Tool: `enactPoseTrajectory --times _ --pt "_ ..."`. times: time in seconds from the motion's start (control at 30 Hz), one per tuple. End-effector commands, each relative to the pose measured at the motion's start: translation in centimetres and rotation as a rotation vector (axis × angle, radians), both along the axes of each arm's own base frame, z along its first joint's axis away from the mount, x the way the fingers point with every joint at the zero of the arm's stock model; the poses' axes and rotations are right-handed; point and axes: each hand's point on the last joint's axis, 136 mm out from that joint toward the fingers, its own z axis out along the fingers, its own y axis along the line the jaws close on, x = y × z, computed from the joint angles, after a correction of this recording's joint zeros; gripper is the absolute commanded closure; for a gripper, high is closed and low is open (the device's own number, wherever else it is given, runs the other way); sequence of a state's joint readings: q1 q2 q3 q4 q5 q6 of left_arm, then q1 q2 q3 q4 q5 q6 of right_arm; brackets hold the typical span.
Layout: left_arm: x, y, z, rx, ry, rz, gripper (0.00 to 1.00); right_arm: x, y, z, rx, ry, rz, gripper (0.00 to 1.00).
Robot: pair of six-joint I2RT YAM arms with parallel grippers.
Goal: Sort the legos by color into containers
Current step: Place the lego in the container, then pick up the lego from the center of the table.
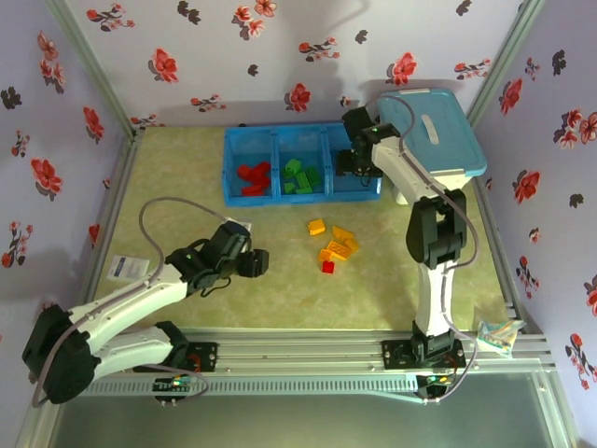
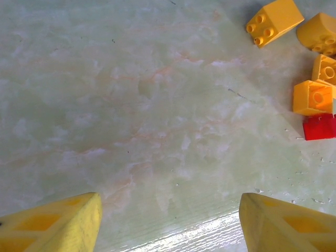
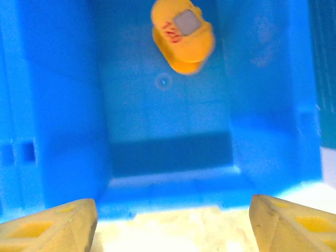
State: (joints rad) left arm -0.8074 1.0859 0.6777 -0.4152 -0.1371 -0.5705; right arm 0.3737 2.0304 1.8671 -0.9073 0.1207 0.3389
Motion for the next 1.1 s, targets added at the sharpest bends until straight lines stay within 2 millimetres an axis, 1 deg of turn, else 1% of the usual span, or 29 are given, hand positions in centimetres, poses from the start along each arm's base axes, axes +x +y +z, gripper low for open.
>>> enactPoseTrajectory --times 0.0,0.1,0.2,0.33,0.47,0.67,0.9,1.07 --pt "0.8 -1.6 1.2 -0.045 -0.025 -0.014 0.3 -1.4 0.1 3.1 0.06 -0.091 -0.013 0.24" --pt "1.2 -2.3 1.1 -0.048 -0.017 -0.022 0.3 -3.0 0.5 3.3 0.111 -0.106 0.016 0.24" --pt "1.7 -2.8 1.1 -0.052 -0.02 -0.023 0.3 -4.7 1.5 3.0 0.15 -0.091 0.059 0.24" --pt "1.9 -3.1 1.4 -0.069 -0.027 -0.016 0.3 -6.9 3.5 1.4 0.13 -0.046 0.136 0.23" --pt "1.7 -2.9 1.1 -0.068 -0.02 -0.013 0.3 -8.6 5.6 -1.0 0.103 0.006 0.19 0.21" --pt "1.2 -2.4 1.0 -0.072 -0.019 -0.008 0.3 -9.9 8.2 -4.0 0.08 0.071 0.232 0.2" --pt "1.1 -2.1 0.7 -0.067 -0.017 -0.005 0.3 -10.6 10.0 -8.2 0.038 0.164 0.264 0.19" --pt "1.0 -1.9 0.5 -0.061 -0.017 -0.003 0.3 -10.8 11.2 -9.9 0.013 0.197 0.282 0.19"
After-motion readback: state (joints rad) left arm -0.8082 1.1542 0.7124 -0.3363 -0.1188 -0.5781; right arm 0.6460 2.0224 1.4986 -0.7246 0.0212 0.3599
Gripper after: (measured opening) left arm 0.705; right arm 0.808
